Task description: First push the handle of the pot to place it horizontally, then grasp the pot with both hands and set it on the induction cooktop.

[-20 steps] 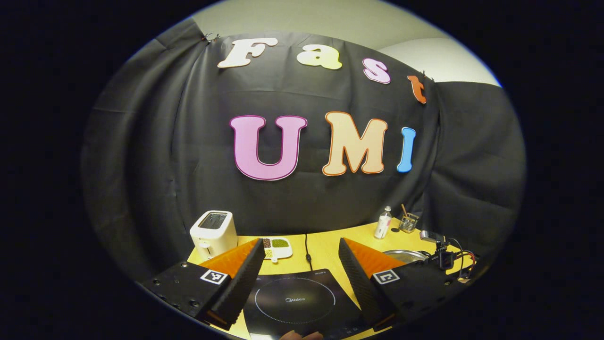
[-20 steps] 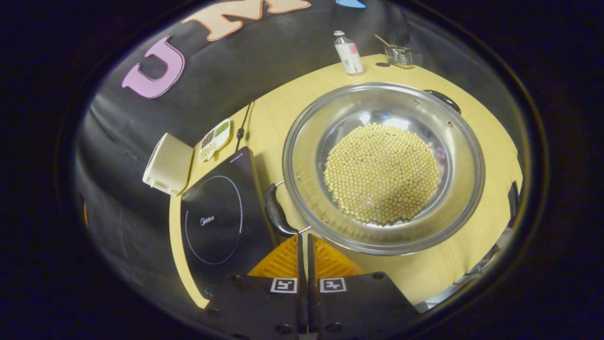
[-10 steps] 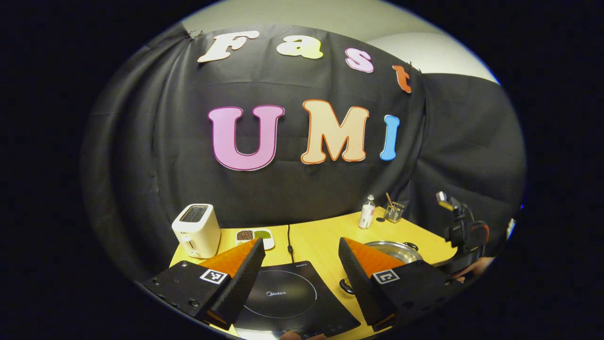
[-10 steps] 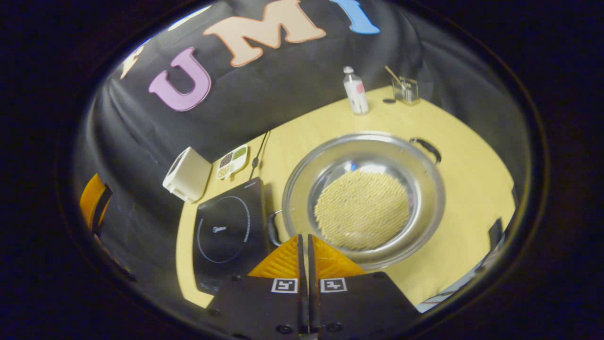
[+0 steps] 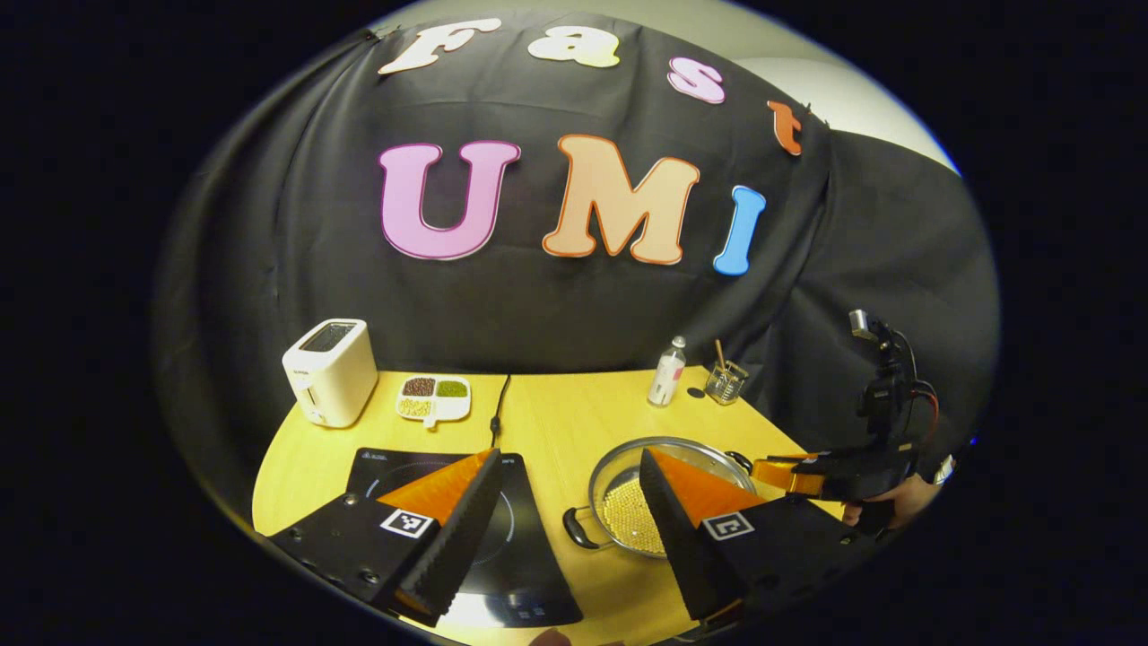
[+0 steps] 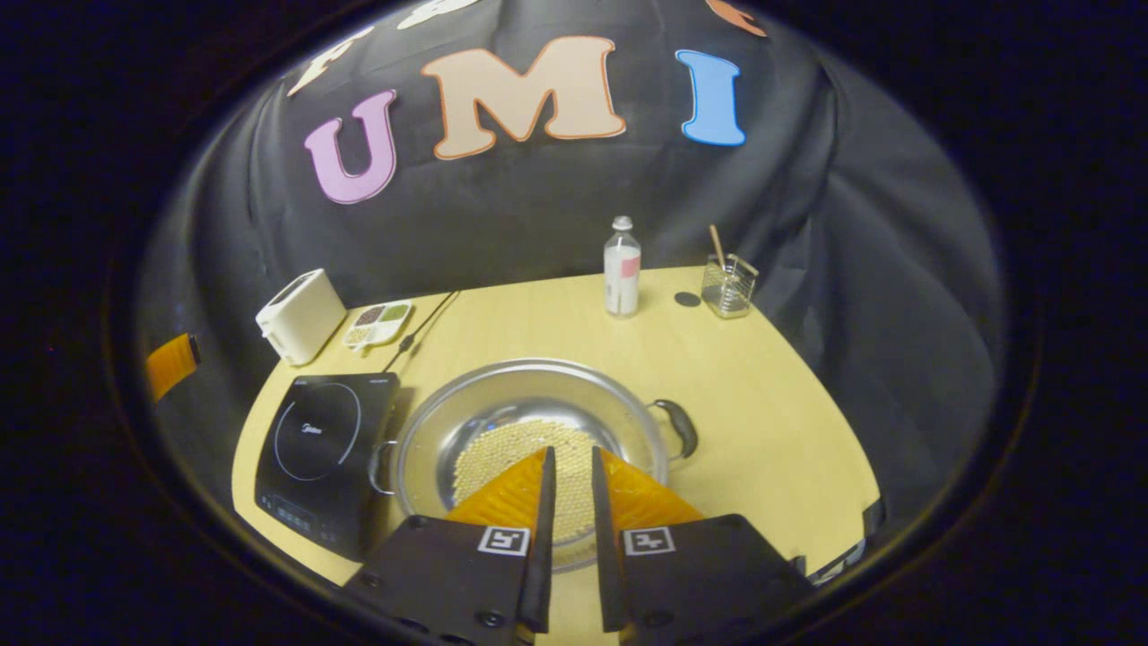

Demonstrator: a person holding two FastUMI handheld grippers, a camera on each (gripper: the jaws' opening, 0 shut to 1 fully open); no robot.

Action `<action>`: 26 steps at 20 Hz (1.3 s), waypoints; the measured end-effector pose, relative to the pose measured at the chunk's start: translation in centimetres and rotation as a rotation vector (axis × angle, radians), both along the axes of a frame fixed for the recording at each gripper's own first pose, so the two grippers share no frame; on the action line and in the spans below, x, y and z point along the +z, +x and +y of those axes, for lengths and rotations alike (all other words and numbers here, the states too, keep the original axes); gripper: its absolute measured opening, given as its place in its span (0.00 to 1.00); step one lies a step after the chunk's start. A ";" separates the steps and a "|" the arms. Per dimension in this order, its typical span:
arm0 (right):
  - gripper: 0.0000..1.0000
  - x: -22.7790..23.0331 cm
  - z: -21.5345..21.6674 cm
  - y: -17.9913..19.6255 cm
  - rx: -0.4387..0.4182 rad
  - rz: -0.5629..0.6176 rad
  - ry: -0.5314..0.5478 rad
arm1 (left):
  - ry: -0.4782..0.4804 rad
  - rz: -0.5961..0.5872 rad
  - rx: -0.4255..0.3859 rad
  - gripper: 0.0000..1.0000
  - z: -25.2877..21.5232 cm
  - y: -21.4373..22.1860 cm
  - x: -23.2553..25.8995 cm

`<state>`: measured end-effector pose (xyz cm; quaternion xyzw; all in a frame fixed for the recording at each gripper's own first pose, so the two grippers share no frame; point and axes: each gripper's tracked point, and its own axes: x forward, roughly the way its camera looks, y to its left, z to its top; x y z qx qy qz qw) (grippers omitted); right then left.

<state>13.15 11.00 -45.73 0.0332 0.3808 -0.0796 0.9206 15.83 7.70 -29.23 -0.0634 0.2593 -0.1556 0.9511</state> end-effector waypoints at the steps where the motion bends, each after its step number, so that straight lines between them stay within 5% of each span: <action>1: 0.30 -0.3 -0.9 0.1 0.016 0.002 -0.003 | 0.014 0.010 0.005 0.94 -0.8 0.0 -0.5; 3: 0.48 -0.7 -2.9 0.5 0.056 -0.002 -0.033 | 0.035 0.041 0.028 0.93 -2.4 -0.1 -1.7; 5: 0.46 -1.2 -4.0 1.1 0.103 -0.009 -0.046 | 0.053 0.068 0.054 0.93 -3.9 -0.2 -3.0; 9: 0.72 -2.9 -4.7 2.4 0.161 -0.015 -0.014 | 0.071 0.156 0.110 0.93 -5.9 -1.0 -6.0; 17: 0.73 -7.1 -6.7 3.7 0.152 0.053 0.048 | 0.065 0.332 0.184 0.93 -6.1 -0.6 -12.5; 26: 0.72 -11.5 -7.6 4.6 0.130 0.152 0.084 | 0.142 0.452 0.172 0.93 -5.1 0.1 -18.5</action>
